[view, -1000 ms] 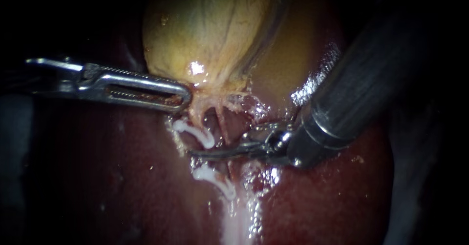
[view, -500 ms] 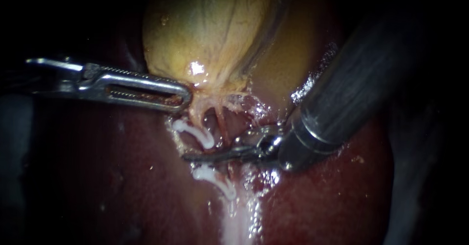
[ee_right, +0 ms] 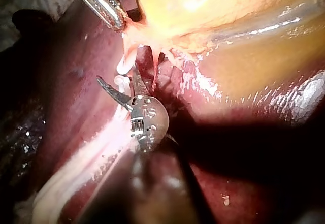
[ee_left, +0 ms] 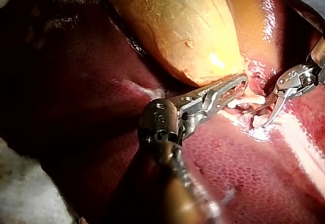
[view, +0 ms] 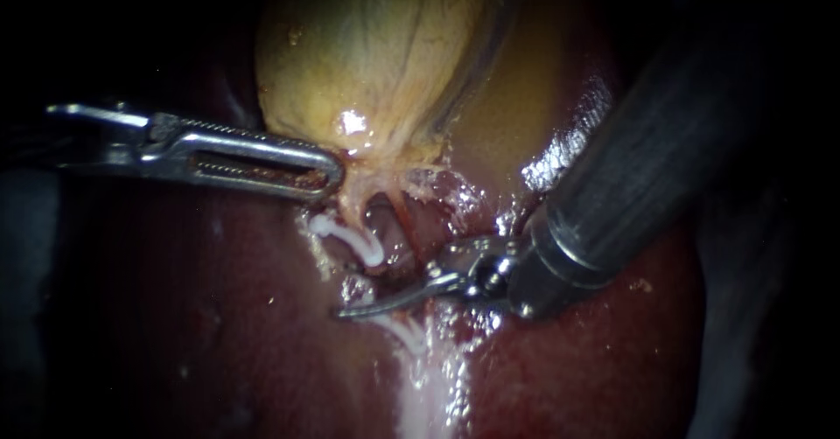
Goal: Go back from the cut left tube
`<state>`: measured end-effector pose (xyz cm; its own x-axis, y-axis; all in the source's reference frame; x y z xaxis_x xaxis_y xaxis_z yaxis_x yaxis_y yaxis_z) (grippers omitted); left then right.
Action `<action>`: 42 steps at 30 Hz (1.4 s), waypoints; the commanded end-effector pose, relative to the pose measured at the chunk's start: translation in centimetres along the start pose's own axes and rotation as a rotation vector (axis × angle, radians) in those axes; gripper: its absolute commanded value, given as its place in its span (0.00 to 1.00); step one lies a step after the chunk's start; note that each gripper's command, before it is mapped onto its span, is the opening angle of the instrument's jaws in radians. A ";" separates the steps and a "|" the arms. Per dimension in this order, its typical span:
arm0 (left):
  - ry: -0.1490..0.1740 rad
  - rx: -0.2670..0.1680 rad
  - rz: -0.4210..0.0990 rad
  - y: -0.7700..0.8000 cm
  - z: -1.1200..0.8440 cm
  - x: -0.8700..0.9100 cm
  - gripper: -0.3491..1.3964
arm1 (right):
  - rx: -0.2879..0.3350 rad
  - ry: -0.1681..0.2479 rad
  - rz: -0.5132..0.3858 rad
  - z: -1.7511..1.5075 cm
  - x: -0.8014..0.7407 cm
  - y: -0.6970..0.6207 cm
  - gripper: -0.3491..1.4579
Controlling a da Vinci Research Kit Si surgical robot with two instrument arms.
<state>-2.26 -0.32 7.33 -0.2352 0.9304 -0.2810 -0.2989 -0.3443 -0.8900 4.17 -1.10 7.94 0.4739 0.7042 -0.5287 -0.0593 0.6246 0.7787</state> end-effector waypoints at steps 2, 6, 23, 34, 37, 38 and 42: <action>0.001 0.001 0.000 -0.02 0.00 0.00 0.00 | -0.008 -0.002 -0.075 -0.07 -0.02 -0.04 0.99; 0.001 0.001 0.000 -0.03 0.00 0.00 0.00 | 0.002 -0.008 -0.149 -0.25 -0.09 -0.13 0.99; 0.002 0.003 0.000 -0.04 0.00 0.01 0.00 | -0.136 0.047 -0.326 -1.55 0.24 -0.15 0.99; 0.007 0.011 0.004 -0.12 0.15 -0.04 0.00 | -0.163 0.074 -0.355 -1.72 0.35 -0.21 0.99; 0.009 0.015 0.007 -0.17 0.24 -0.06 0.00 | -0.163 0.077 -0.355 -1.72 0.35 -0.21 0.99; 0.009 0.014 0.008 -0.19 0.27 -0.07 0.00 | -0.163 0.077 -0.355 -1.72 0.35 -0.21 0.99; 0.006 0.007 0.013 -0.26 0.40 -0.13 0.00 | -0.162 0.079 -0.356 -1.74 0.34 -0.21 0.99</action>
<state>-2.55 -0.41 7.77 -0.2335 0.9268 -0.2941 -0.3019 -0.3566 -0.8841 2.81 -0.40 7.01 0.4211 0.4539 -0.7853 -0.0446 0.8751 0.4819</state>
